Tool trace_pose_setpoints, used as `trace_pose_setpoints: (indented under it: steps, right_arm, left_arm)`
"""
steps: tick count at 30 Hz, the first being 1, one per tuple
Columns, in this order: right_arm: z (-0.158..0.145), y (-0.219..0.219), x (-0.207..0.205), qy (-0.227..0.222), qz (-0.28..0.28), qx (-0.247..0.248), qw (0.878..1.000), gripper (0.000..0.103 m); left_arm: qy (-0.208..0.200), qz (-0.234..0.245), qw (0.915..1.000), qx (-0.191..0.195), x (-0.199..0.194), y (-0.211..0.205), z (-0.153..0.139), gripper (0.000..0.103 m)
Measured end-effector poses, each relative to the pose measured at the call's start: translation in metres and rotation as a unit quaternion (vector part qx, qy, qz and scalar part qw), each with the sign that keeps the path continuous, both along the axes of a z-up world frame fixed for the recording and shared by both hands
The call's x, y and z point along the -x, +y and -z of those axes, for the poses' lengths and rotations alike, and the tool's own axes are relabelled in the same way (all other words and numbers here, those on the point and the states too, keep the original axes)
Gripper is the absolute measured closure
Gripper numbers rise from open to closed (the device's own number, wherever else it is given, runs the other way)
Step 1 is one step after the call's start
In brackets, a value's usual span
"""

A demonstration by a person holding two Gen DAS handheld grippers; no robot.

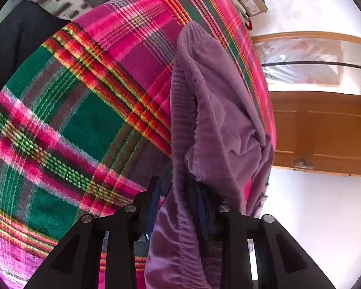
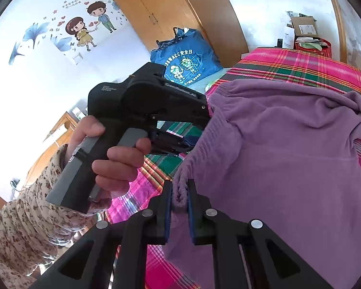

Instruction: Fold clothes

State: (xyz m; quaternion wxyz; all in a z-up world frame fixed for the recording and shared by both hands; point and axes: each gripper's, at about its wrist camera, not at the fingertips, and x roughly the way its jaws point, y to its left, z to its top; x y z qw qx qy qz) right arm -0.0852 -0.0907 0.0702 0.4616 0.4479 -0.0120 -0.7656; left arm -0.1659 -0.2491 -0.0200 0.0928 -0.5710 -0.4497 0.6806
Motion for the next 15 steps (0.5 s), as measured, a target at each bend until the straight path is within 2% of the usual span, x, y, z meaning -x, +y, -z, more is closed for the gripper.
trace_pose_setpoints:
  steps: [2,8,12,15]
  right_arm:
    - [0.003,0.001,0.002,0.000,0.001,-0.007,1.000,0.088]
    - [0.007,0.024,0.018,-0.003,0.027,-0.019,0.999,0.084]
    - [0.001,0.082,0.050,0.024,0.119,-0.007,0.993,0.083]
    - [0.007,0.116,0.085,0.045,0.206,-0.055,0.976,0.081]
  left_arm:
    - [0.003,-0.001,1.0000,0.002,0.002,0.001,0.000,0.092]
    - [0.012,-0.011,0.9998,0.012,-0.001,-0.006,0.002,0.096]
    - [0.014,-0.019,0.9995,0.022,-0.003,-0.015,0.004,0.098]
    - [0.015,-0.024,0.9993,0.025,-0.005,-0.017,0.006,0.098]
